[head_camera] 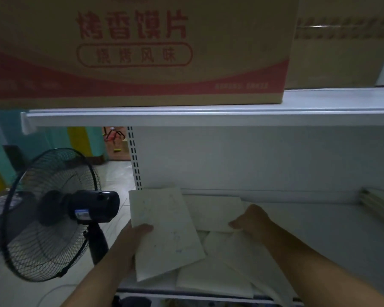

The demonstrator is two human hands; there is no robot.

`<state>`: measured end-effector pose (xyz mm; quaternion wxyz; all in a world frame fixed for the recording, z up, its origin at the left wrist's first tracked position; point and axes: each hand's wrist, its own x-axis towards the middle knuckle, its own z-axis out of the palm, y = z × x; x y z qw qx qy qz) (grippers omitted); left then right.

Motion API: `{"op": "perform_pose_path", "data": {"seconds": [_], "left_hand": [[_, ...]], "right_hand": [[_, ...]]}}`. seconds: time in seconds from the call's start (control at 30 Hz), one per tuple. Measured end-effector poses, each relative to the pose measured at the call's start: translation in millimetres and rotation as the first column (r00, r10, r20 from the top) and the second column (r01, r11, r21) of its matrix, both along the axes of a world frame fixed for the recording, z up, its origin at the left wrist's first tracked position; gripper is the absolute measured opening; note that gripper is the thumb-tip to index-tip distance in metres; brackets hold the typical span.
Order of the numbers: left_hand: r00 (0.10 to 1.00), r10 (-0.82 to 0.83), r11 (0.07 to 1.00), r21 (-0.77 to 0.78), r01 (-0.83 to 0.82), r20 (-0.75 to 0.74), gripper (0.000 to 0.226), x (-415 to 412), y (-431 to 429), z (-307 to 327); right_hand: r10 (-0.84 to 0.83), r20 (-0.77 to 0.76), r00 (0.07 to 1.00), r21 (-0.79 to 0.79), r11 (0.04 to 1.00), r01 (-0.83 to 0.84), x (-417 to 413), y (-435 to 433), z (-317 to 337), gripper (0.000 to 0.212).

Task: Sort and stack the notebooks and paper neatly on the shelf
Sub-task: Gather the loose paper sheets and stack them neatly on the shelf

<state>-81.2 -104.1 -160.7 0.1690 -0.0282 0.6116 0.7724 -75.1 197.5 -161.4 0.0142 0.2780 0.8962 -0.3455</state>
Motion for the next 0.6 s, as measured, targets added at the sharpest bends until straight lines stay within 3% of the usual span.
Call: {"op": "perform_pose_path", "data": {"seconds": [0.07, 0.13, 0.23, 0.3, 0.4, 0.5, 0.6], "left_hand": [[0.999, -0.031, 0.999, -0.031, 0.031, -0.008, 0.056, -1, -2, -3], [0.999, -0.037, 0.997, -0.064, 0.035, -0.030, 0.046, -3, -4, -8], [0.999, -0.018, 0.998, -0.061, 0.016, -0.032, 0.036, -5, -6, -15], [1.000, -0.015, 0.998, -0.059, 0.014, -0.022, 0.038, -5, -7, -15], [1.000, -0.017, 0.998, -0.061, 0.017, 0.008, 0.040, -7, -10, -17], [0.999, -0.040, 0.995, -0.094, 0.043, 0.031, 0.042, -9, -12, -15], [0.994, -0.098, 0.987, -0.125, 0.103, 0.044, 0.037, -10, -9, -5]], "right_hand": [[-0.037, -0.016, 0.999, -0.072, 0.997, 0.036, -1, 4, 2, 0.066], [-0.054, -0.145, 0.988, -0.117, 0.992, 0.037, 0, 3, 2, 0.048], [-0.149, -0.409, 0.900, -0.413, 0.910, -0.037, 4, 6, 9, 0.028], [-0.265, -0.462, 0.846, -0.619, 0.780, -0.093, 7, 18, 13, 0.025], [-0.349, -0.464, 0.814, -0.769, 0.615, -0.175, 16, 45, 20, 0.023], [-0.403, -0.412, 0.817, -0.886, 0.387, -0.255, 29, 70, 18, 0.022], [-0.241, -0.424, 0.873, -0.872, 0.367, -0.323, 35, 75, 13, 0.053]]}}
